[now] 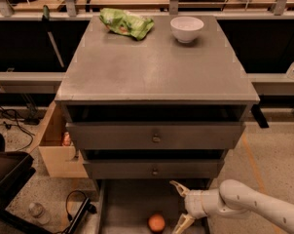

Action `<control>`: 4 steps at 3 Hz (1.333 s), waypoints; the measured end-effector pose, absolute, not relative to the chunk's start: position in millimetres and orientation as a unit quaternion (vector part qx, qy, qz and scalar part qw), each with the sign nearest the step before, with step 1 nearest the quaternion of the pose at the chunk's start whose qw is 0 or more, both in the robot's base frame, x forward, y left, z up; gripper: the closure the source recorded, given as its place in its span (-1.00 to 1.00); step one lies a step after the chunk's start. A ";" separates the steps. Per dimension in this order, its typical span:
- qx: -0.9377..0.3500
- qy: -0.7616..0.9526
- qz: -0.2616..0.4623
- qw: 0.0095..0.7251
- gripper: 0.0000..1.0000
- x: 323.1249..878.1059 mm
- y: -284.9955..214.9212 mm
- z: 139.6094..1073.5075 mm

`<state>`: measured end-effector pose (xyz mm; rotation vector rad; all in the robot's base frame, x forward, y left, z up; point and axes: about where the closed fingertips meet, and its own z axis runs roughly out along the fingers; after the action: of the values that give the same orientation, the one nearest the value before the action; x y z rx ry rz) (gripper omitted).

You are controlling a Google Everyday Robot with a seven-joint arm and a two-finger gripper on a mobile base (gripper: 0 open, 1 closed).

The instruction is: Pick orange from bottom drawer and place on counter

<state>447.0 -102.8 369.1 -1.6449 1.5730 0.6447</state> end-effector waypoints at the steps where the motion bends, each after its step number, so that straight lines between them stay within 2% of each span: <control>1: -0.649 0.607 0.270 0.371 -0.76 448.5 -98.4 342.7; 2: -0.645 0.608 0.286 0.365 -0.70 445.7 -95.1 316.6; 3: -0.646 0.616 0.279 0.353 -0.99 443.2 -98.3 310.6; 4: -0.635 0.648 0.242 0.343 -1.00 442.4 -108.8 340.4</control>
Offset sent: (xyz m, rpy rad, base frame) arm -0.0054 0.0085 -0.0879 0.0440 0.0937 0.0437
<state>442.4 -108.8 340.4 -1.6512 1.6848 0.6300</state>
